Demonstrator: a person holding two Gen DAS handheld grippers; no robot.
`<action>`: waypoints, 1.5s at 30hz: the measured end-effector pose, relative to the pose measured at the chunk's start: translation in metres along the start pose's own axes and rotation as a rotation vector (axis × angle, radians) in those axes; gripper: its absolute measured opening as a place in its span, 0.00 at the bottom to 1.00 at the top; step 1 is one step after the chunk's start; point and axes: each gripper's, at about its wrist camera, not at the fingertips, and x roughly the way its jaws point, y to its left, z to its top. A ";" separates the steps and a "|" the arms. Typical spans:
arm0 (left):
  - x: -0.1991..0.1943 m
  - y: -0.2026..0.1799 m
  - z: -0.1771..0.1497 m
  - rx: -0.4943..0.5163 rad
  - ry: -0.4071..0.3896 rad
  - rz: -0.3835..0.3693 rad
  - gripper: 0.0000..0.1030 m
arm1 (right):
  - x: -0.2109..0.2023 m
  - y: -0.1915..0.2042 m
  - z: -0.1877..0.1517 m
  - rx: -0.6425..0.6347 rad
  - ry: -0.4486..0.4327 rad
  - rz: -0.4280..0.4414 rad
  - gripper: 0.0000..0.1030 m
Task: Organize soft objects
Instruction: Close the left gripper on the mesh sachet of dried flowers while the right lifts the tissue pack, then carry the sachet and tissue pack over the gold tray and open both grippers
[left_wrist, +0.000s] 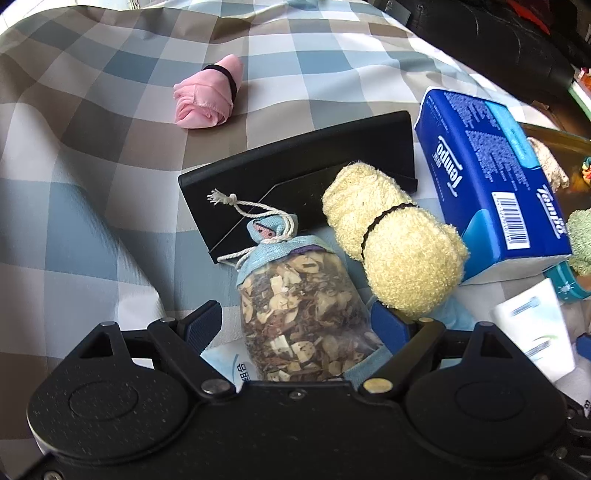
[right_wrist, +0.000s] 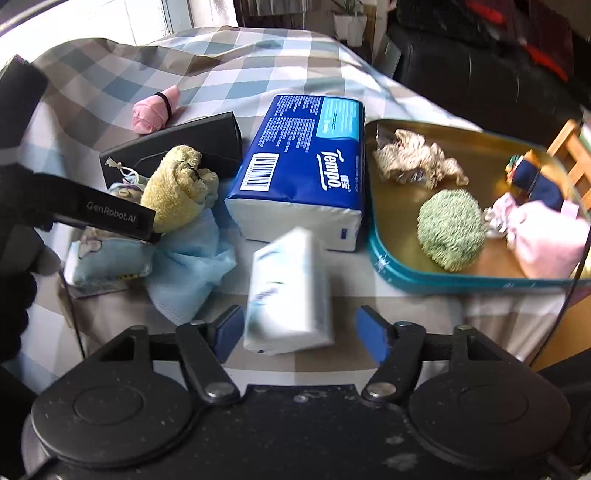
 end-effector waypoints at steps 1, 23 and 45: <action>0.001 0.000 0.000 0.001 0.004 0.005 0.82 | 0.000 0.002 -0.001 -0.010 -0.004 -0.008 0.69; -0.018 0.039 0.004 -0.195 -0.008 -0.089 0.52 | 0.025 0.009 0.007 -0.032 0.026 -0.057 0.90; 0.002 0.046 0.010 -0.250 0.001 -0.101 0.63 | 0.048 0.014 0.005 -0.029 0.072 -0.041 0.72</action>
